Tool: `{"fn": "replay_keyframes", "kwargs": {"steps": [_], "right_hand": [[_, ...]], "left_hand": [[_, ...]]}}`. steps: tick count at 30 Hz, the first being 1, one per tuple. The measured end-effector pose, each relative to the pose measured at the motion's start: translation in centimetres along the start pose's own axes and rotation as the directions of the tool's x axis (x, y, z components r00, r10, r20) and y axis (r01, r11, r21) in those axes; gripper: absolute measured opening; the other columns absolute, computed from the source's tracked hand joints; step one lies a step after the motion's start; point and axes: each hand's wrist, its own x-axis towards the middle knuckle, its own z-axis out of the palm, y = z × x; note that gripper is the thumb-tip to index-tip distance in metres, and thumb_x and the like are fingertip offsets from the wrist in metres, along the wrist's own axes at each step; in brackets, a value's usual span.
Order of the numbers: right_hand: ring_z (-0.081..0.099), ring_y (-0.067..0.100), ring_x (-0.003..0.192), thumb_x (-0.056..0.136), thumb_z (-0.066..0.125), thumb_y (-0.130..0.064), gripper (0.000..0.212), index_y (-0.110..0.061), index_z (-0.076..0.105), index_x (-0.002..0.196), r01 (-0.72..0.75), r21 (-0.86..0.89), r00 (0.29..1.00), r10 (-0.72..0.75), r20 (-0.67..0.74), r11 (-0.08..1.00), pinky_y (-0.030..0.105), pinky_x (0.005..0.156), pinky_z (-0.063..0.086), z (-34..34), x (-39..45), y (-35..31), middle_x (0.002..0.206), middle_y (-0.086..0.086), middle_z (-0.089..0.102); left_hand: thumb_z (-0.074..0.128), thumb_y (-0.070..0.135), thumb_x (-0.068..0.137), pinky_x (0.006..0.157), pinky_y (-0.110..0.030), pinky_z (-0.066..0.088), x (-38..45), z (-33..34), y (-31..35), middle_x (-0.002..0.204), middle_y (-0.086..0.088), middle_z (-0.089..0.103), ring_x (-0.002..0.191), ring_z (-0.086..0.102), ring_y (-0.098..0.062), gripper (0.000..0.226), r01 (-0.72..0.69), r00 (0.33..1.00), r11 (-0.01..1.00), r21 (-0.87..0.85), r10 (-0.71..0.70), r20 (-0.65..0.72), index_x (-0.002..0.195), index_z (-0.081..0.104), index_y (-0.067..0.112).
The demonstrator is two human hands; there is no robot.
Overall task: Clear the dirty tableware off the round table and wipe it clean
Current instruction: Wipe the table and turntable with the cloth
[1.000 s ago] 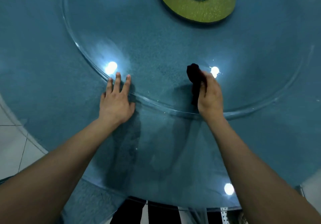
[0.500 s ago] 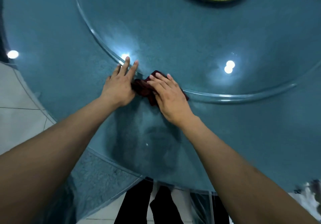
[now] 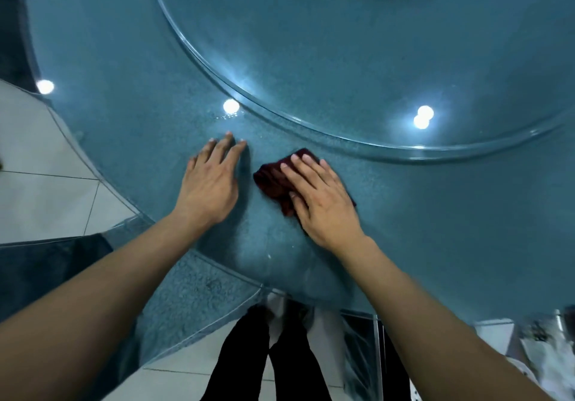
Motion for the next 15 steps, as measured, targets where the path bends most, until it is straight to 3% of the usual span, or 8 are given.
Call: {"fn": "replay_keyframes", "kwargs": {"steps": [4, 10, 15], "right_hand": [[0.025, 0.017, 0.150, 0.100, 0.049, -0.026, 0.052, -0.021, 0.042, 0.151, 0.073, 0.018, 0.994, -0.074, 0.085, 0.997, 0.043, 0.123, 0.021, 0.4, -6.5, -5.1, 0.160, 0.000, 0.035], [0.022, 0.018, 0.151, 0.099, 0.051, -0.023, 0.056, -0.021, 0.038, 0.153, 0.026, -0.009, 0.998, -0.025, 0.062, 1.000, 0.043, 0.124, 0.019, 1.3, -12.4, -9.9, 0.161, 0.001, 0.031], [0.034, 0.016, 0.146, 0.097, 0.051, -0.009, 0.049, -0.014, 0.050, 0.146, -0.161, 0.034, 0.982, 0.164, -0.093, 0.986, 0.046, 0.119, 0.030, 0.3, -15.2, -9.3, 0.153, 0.000, 0.045]], "left_hand": [[0.041, 0.011, 0.097, 0.113, -0.055, 0.029, -2.3, 0.5, 0.5, 0.165, -0.008, 0.026, 0.149, 0.026, -0.037, 0.059, -0.048, 0.999, 0.999, -0.005, 0.048, -0.011, 0.155, 0.033, 0.020], [0.033, 0.016, 0.096, 0.114, -0.054, 0.027, -5.5, 1.5, 0.7, 0.164, -0.009, 0.029, 0.148, 0.028, -0.037, 0.058, -0.112, 0.993, 0.994, -0.007, 0.112, -0.021, 0.154, 0.036, 0.019], [0.043, 0.010, 0.094, 0.114, -0.054, 0.030, -8.0, 1.7, 0.9, 0.161, -0.011, 0.033, 0.146, 0.032, -0.040, 0.059, -0.185, 0.983, 0.983, -0.004, 0.185, -0.015, 0.152, 0.038, 0.017]]}}
